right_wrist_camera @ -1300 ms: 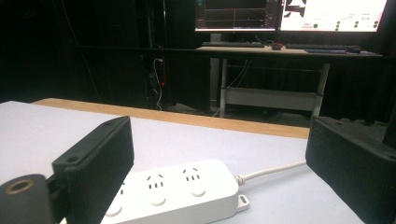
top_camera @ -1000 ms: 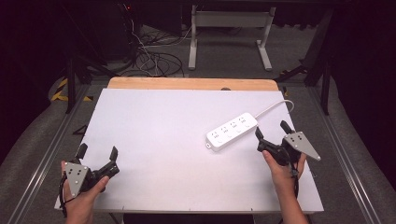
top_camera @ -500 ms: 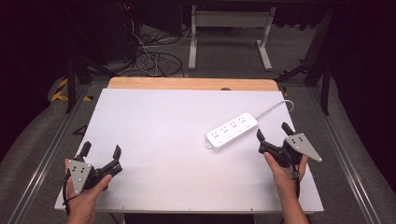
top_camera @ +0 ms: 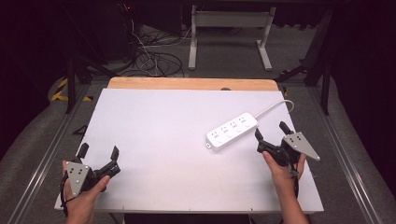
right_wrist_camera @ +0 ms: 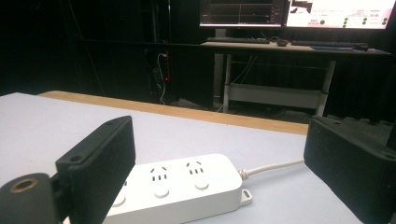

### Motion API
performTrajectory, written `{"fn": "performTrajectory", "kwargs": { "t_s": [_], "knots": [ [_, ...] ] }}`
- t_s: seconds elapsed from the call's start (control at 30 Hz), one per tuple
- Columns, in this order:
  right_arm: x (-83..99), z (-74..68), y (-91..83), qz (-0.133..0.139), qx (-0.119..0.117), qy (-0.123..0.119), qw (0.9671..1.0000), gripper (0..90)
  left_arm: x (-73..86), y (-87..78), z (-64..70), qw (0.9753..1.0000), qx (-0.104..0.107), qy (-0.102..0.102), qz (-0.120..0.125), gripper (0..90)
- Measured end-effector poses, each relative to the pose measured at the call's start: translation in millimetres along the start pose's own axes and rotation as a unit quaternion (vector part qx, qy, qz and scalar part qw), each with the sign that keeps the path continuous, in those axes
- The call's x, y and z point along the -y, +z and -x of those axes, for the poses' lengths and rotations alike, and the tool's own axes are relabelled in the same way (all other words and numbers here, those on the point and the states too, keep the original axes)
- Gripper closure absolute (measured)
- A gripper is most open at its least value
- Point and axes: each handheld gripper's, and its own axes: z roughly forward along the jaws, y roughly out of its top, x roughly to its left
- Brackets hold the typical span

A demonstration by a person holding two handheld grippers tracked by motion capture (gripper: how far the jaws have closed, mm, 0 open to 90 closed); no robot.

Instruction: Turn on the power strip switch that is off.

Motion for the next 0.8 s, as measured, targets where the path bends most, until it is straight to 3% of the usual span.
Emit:
{"fn": "performTrajectory", "kwargs": {
  "t_s": [0.8],
  "knots": [
    [-2.4, -3.6, 2.6, 0.004, 0.000, 0.002, 1.0000, 9.6, -0.7, -4.6, -2.7, 1.0000, -0.005, 0.000, 0.000, 5.5]
  ]
}}
